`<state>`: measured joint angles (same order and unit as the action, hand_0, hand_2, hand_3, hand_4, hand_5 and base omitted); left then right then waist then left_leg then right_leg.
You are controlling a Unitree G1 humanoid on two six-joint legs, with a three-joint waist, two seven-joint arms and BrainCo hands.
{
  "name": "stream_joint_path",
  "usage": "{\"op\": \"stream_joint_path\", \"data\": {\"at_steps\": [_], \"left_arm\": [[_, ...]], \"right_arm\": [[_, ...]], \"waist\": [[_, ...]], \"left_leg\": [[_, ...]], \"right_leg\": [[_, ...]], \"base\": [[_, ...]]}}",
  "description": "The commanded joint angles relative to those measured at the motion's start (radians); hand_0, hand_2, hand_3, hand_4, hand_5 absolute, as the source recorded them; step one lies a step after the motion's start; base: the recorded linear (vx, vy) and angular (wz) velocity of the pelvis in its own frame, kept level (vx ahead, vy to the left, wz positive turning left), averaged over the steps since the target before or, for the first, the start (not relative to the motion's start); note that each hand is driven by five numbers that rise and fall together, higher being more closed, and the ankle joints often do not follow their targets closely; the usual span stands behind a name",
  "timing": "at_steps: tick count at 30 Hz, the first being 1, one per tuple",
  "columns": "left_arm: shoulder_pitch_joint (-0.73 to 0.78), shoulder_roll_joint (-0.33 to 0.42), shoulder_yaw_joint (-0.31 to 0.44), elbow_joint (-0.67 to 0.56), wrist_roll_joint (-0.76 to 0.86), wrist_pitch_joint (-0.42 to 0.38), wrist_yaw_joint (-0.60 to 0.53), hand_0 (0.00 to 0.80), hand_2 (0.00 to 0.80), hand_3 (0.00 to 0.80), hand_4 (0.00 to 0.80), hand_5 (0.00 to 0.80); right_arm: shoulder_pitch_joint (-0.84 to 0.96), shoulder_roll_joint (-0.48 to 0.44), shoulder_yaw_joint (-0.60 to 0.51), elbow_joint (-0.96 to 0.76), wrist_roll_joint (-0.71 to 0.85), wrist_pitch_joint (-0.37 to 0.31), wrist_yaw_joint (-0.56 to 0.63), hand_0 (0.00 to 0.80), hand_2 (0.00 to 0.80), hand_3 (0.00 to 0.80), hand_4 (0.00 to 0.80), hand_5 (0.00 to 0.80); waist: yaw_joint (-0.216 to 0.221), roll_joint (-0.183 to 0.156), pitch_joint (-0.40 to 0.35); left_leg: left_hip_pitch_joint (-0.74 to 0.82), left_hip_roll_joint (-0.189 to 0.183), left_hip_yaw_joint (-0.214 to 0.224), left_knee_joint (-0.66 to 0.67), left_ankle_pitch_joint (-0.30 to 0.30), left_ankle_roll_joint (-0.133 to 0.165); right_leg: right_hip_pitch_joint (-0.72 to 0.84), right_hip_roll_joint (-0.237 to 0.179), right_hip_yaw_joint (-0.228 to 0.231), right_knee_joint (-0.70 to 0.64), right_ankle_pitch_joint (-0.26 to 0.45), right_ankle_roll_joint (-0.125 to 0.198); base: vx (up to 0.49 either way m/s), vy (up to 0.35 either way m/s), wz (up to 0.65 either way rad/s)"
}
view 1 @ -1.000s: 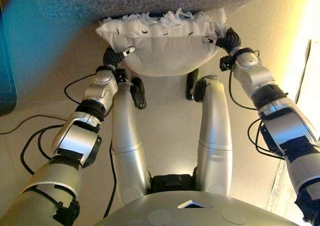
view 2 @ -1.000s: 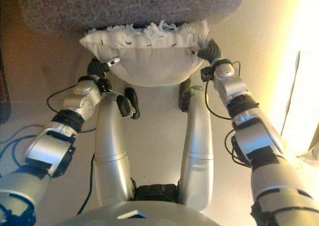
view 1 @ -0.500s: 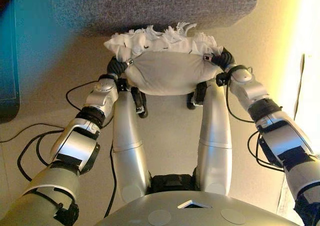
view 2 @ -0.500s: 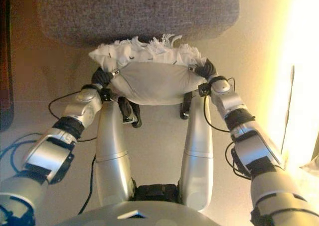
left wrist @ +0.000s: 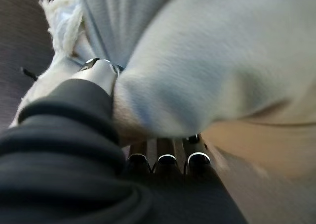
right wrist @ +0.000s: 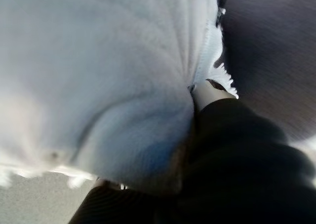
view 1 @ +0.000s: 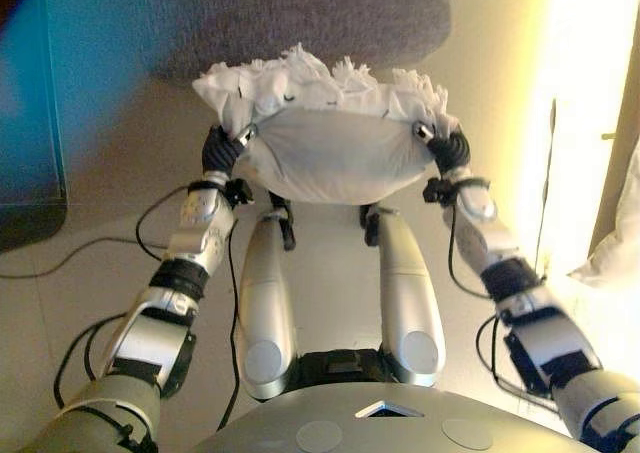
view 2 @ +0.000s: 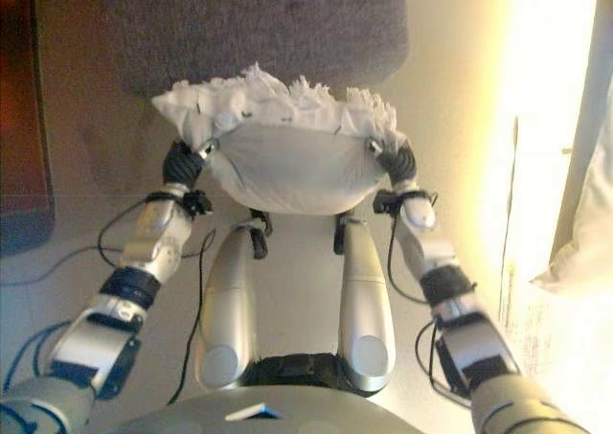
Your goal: Pick up the cushion and take it to the sofa
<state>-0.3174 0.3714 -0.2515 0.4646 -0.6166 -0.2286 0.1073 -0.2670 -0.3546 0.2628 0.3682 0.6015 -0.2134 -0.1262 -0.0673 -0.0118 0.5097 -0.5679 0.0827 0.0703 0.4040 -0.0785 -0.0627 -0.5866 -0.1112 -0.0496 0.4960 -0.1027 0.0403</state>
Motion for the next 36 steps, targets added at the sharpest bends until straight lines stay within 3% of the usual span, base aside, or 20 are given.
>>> {"op": "stream_joint_path", "data": {"at_steps": [1,6,10,16,19,24,31,36], "left_arm": [[0.025,-0.035,-0.003,-0.104,0.031,-0.095,-0.032,0.8,0.8,0.8,0.8,0.8],[0.072,-0.017,0.007,-0.15,0.04,-0.05,-0.033,0.8,0.8,0.8,0.8,0.8],[0.12,-0.014,0.024,-0.168,0.041,-0.039,-0.05,0.8,0.8,0.8,0.8,0.8],[0.219,-0.023,0.078,-0.23,0.045,0.012,-0.077,0.8,0.8,0.8,0.8,0.8],[0.216,-0.023,0.089,-0.236,0.036,0.038,-0.08,0.8,0.8,0.8,0.8,0.8],[0.207,-0.033,0.084,-0.235,0.038,0.071,-0.09,0.8,0.8,0.8,0.8,0.8],[0.199,-0.039,0.066,-0.207,0.068,0.039,-0.093,0.8,0.8,0.8,0.8,0.8],[0.165,-0.035,0.071,-0.184,0.055,0.047,-0.093,0.8,0.8,0.8,0.8,0.8]], "right_arm": [[0.002,0.026,-0.042,-0.094,-0.001,-0.078,0.07,0.8,0.8,0.8,0.8,0.8],[0.048,0.025,-0.025,-0.147,-0.02,-0.013,0.083,0.8,0.8,0.8,0.8,0.8],[0.077,0.036,-0.017,-0.152,-0.011,0.001,0.097,0.8,0.8,0.8,0.8,0.8],[0.131,0.041,-0.036,-0.183,-0.046,0.05,0.125,0.8,0.8,0.8,0.8,0.8],[0.117,0.036,-0.042,-0.188,-0.044,0.09,0.135,0.8,0.8,0.8,0.8,0.8],[0.119,0.038,-0.037,-0.172,-0.058,0.117,0.128,0.8,0.8,0.8,0.8,0.8],[0.145,0.077,-0.034,-0.143,-0.042,0.095,0.14,0.8,0.8,0.8,0.8,0.8],[0.098,0.065,-0.029,-0.109,-0.034,0.108,0.151,0.8,0.8,0.8,0.8,0.8]], "waist": [[0.01,0.001,-0.17],[0.01,-0.007,-0.236],[0.002,-0.014,-0.303],[0.009,-0.033,-0.39],[0.012,-0.04,-0.421],[0.02,-0.016,-0.458],[0.01,-0.005,-0.486],[0.019,0.0,-0.491]], "left_leg": [[0.077,-0.028,0.013,-0.031,0.076,0.02],[0.216,-0.015,0.026,-0.153,0.107,0.02],[0.325,-0.005,0.029,-0.242,0.133,0.009],[0.446,-0.004,0.031,-0.266,0.113,0.006],[0.477,-0.013,0.033,-0.243,0.089,0.01],[0.546,-0.079,0.007,-0.329,0.084,0.038],[0.614,-0.09,0.047,-0.383,0.077,0.052],[0.623,-0.109,0.036,-0.388,0.07,0.062]], "right_leg": [[0.11,-0.02,-0.022,-0.145,0.117,0.032],[0.239,0.008,-0.022,-0.239,0.122,0.029],[0.346,0.044,-0.002,-0.323,0.129,0.022],[0.486,0.062,0.016,-0.412,0.14,0.008],[0.531,0.06,0.013,-0.426,0.139,0.001],[0.563,0.073,0.006,-0.415,0.123,0.011],[0.603,0.052,-0.006,-0.45,0.141,0.03],[0.611,0.042,-0.01,-0.463,0.153,0.035]], "base": [[0.097,-0.046,-0.07],[0.095,-0.063,-0.12],[0.147,-0.076,0.02],[0.158,-0.074,0.01],[0.096,-0.023,0.01],[0.067,0.06,0.01],[0.019,0.099,-0.07],[-0.004,0.096,-0.03]]}}
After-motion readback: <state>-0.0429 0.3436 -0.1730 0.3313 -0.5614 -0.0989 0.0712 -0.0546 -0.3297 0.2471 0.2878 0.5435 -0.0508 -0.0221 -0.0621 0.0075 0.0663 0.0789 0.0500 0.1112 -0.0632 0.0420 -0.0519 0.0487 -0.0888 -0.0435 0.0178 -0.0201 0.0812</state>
